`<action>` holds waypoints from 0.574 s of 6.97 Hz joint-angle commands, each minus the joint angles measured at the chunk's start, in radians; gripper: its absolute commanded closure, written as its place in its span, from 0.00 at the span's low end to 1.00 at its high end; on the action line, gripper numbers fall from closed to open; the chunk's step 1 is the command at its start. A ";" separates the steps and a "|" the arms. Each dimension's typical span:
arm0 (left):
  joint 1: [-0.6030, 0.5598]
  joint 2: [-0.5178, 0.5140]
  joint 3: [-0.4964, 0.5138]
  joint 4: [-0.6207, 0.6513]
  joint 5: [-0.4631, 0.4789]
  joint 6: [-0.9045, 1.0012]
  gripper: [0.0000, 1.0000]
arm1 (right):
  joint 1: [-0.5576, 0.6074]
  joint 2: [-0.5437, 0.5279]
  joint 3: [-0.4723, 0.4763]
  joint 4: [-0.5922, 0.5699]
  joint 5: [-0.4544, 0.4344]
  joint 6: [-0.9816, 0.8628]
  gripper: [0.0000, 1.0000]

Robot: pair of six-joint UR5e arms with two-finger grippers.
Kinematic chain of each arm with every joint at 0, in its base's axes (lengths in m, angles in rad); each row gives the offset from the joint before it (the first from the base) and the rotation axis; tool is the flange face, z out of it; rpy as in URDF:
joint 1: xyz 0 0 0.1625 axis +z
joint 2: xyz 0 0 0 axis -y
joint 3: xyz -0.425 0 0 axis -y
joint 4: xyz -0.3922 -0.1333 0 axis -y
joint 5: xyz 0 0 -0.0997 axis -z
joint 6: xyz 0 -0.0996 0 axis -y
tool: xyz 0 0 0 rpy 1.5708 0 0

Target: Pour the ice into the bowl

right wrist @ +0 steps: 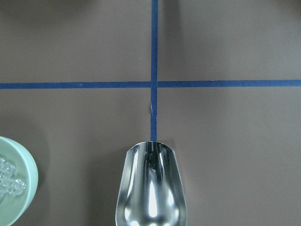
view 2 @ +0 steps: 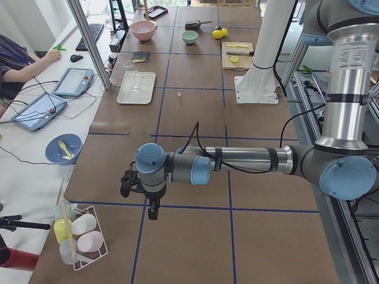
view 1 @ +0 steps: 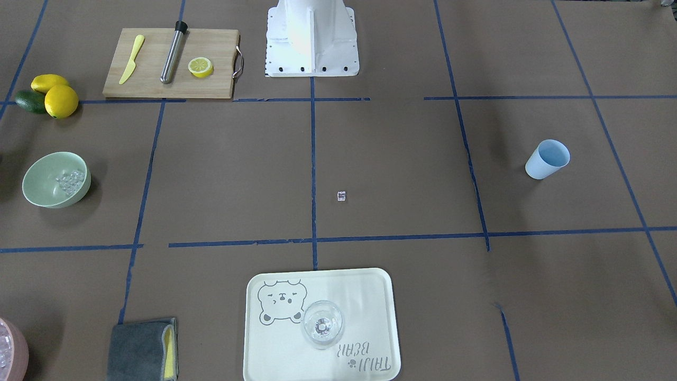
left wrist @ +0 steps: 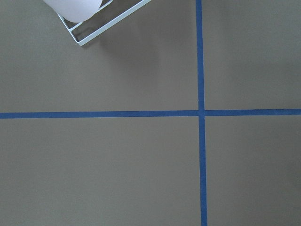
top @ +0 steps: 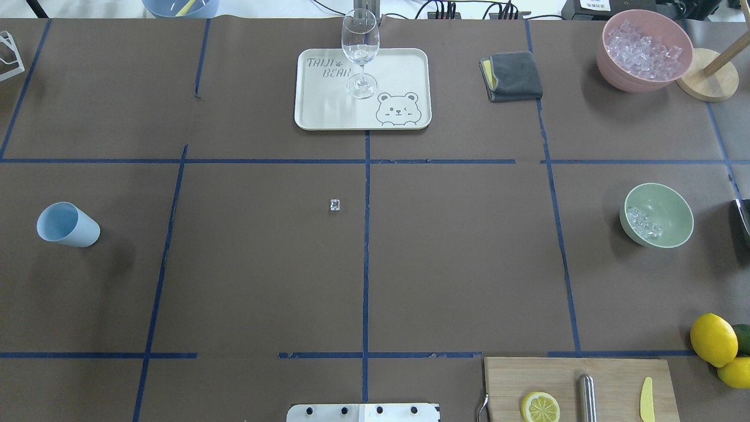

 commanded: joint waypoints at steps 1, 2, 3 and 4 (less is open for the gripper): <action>0.002 -0.001 0.006 -0.024 0.001 -0.001 0.00 | -0.010 0.008 0.000 0.000 -0.023 -0.010 0.00; 0.002 -0.001 0.005 -0.024 -0.001 -0.001 0.00 | -0.012 0.011 0.000 0.000 -0.024 -0.013 0.00; 0.003 -0.001 0.006 -0.027 0.001 -0.027 0.00 | -0.012 0.011 0.000 0.000 -0.024 -0.014 0.00; 0.003 -0.001 0.006 -0.045 0.001 -0.043 0.00 | -0.012 0.011 0.000 0.000 -0.024 -0.014 0.00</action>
